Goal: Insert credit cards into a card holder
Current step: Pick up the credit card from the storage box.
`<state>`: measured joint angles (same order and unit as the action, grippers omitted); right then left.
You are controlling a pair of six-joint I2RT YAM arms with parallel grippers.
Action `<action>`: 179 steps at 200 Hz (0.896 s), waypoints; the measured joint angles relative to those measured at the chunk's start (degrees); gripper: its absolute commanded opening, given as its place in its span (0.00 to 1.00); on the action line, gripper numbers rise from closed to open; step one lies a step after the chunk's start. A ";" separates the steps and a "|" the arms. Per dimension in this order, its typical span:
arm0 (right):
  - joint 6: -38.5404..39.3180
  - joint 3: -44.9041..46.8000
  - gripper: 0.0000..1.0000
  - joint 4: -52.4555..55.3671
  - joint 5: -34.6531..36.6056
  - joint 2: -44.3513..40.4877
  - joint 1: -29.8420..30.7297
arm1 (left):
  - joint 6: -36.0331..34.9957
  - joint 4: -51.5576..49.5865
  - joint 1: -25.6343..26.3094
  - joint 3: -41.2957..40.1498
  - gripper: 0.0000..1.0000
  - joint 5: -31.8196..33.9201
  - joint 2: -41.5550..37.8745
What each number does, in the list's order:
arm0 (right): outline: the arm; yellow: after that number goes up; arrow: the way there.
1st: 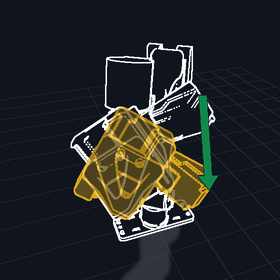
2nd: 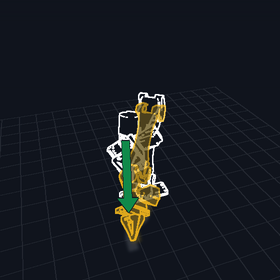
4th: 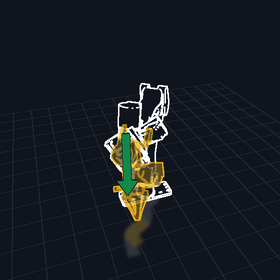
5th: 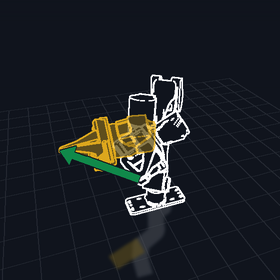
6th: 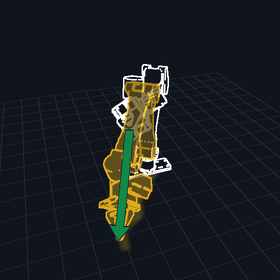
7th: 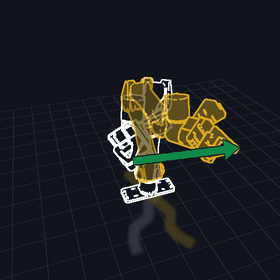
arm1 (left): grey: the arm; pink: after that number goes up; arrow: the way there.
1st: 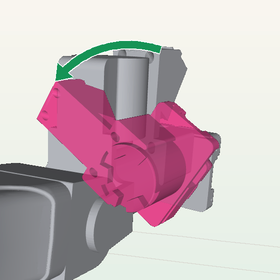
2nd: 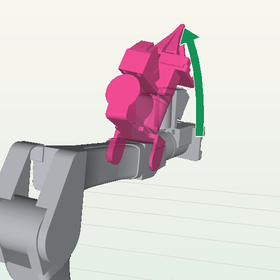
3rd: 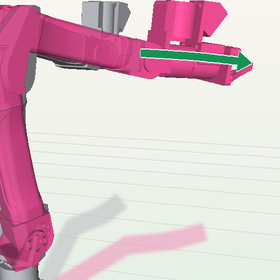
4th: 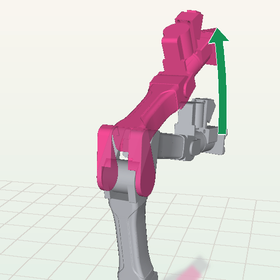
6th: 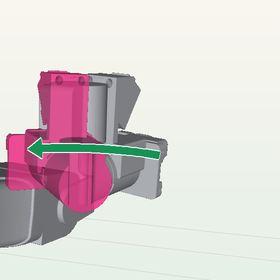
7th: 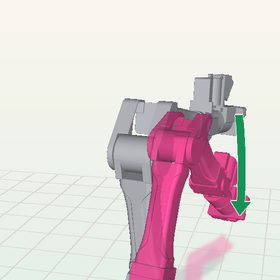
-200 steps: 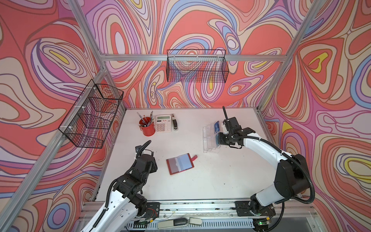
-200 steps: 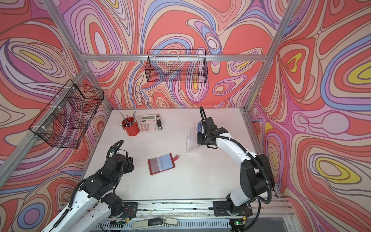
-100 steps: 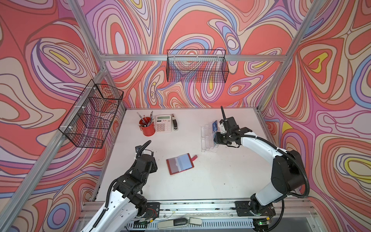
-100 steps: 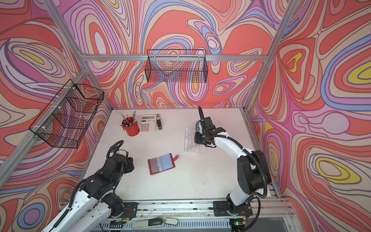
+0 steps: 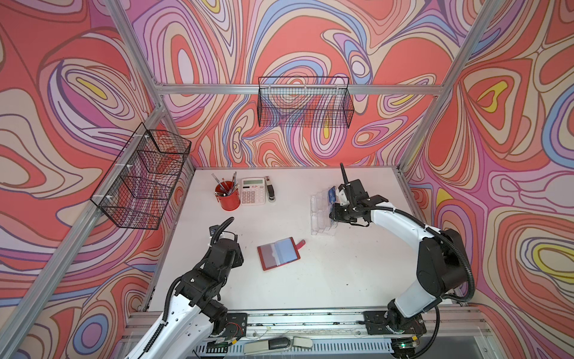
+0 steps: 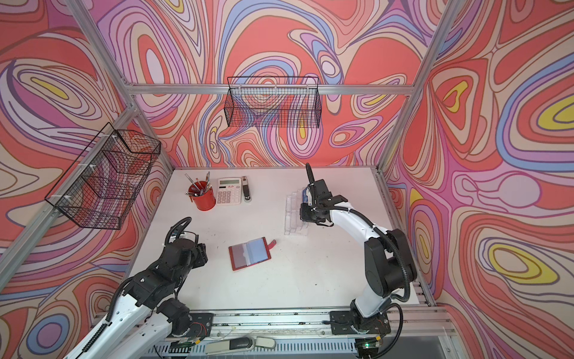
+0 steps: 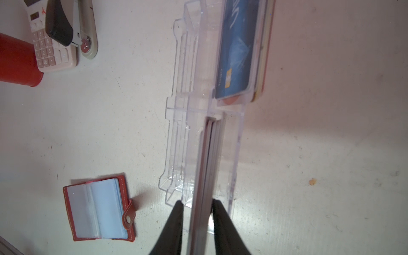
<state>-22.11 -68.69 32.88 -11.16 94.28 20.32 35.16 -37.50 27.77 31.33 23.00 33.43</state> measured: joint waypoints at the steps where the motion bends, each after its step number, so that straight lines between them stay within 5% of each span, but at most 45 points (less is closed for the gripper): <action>1: 0.00 0.00 0.25 0.00 -0.02 0.00 0.00 | 0.00 0.00 0.00 0.00 0.64 0.00 0.00; 179: 0.00 -0.85 0.19 0.59 -1.81 -2.47 0.00 | 0.00 0.00 0.00 0.00 0.64 0.00 0.00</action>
<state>-22.11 -69.54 33.47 -12.97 91.81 20.32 35.16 -37.50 27.77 31.33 23.00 33.43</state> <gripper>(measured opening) 0.199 0.636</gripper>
